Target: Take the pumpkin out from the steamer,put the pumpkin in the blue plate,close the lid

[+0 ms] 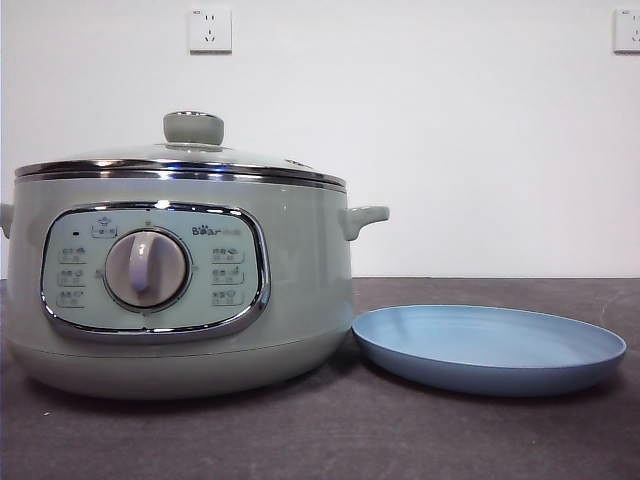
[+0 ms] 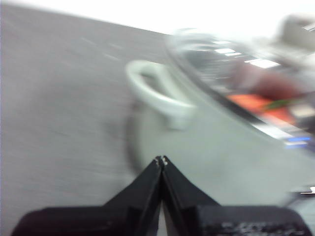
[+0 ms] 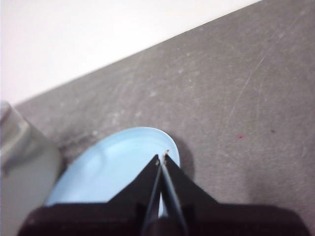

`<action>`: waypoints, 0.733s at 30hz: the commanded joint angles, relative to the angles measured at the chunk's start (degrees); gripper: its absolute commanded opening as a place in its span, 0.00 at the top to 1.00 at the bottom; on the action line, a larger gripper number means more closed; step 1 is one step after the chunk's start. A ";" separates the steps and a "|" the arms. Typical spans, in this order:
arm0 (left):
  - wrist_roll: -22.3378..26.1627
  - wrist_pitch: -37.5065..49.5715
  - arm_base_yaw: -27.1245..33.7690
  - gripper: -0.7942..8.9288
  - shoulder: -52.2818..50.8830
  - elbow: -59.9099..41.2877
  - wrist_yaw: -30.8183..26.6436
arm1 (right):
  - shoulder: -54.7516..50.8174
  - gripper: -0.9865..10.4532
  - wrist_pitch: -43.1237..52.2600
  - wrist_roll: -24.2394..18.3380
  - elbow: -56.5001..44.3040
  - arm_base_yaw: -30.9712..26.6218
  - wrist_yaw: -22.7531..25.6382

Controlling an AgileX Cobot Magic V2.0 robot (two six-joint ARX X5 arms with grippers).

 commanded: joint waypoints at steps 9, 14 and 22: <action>-10.01 4.68 0.09 0.93 -0.17 -0.63 3.26 | 0.02 0.93 -0.09 5.18 -0.85 0.11 -0.04; -11.65 2.29 0.11 0.93 -0.15 1.05 2.64 | 0.39 0.93 -2.62 6.12 0.09 0.09 -0.04; -12.09 -1.73 0.09 0.93 0.33 7.85 0.96 | 4.22 0.93 -3.85 8.79 4.37 0.09 -0.04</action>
